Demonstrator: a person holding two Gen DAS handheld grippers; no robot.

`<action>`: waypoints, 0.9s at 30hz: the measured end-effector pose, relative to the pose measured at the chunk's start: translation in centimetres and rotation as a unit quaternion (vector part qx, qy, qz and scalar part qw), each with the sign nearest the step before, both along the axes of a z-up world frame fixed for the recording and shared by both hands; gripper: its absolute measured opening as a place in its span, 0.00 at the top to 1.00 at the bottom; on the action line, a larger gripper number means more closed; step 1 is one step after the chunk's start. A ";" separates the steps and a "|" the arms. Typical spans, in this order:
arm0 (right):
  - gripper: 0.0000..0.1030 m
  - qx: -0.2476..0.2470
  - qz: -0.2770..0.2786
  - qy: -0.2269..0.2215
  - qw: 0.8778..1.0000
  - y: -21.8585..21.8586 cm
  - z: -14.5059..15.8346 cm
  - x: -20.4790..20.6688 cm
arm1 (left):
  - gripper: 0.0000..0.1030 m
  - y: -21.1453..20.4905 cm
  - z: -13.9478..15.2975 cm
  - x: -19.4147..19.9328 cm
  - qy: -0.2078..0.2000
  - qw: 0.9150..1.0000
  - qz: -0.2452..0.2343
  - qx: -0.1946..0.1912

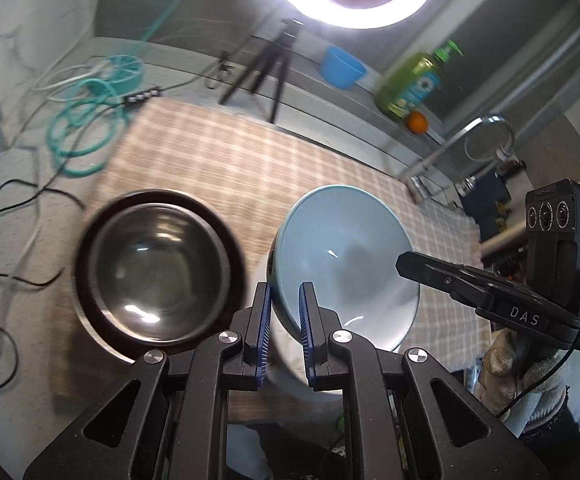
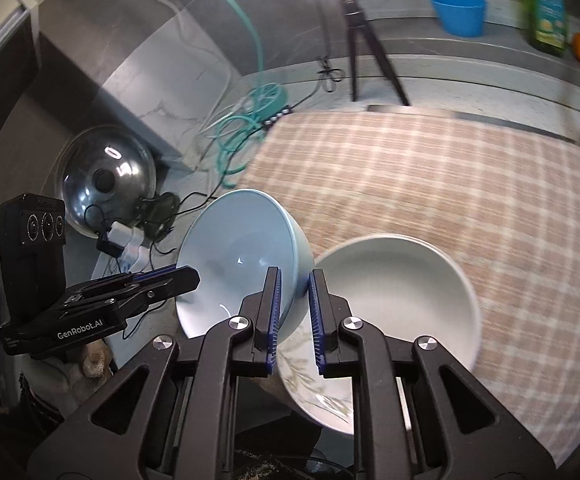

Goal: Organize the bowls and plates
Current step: 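Carry the pale blue bowl and lower it into the red bowl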

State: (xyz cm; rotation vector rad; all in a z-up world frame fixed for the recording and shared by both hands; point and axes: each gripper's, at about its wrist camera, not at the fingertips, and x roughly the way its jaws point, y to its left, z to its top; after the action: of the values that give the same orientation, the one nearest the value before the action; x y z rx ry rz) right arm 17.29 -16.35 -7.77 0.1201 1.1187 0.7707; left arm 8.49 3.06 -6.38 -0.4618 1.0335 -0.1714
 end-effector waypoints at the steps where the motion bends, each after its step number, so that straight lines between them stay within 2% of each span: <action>1: 0.86 -0.001 0.007 -0.001 1.000 0.9 0.0 0.0 | 0.88 0.8 0.0 -0.2 0.000 1.000 0.009 0.002; 8: 0.86 -0.008 0.050 0.008 0.999 6.7 -1.3 0.4 | 0.88 5.4 -0.6 -1.4 0.006 0.998 0.059 0.008; 13: 0.86 -0.020 0.069 0.022 0.997 9.6 -2.9 0.7 | 0.88 7.6 -2.0 -1.6 0.022 0.996 0.085 0.004; 19: 0.86 -0.034 0.073 0.032 0.996 11.1 -4.4 1.3 | 0.88 9.1 -3.4 -1.5 0.036 0.995 0.096 -0.001; 27: 0.86 -0.063 0.077 0.030 0.995 11.9 -5.8 1.8 | 0.88 9.0 -4.7 -0.7 0.052 0.994 0.094 0.005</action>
State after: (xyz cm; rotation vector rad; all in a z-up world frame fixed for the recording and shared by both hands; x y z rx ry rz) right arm 19.09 -4.40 -13.57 -0.0490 1.2417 0.8348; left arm 7.82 12.03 -11.04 -0.5616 1.0856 0.0257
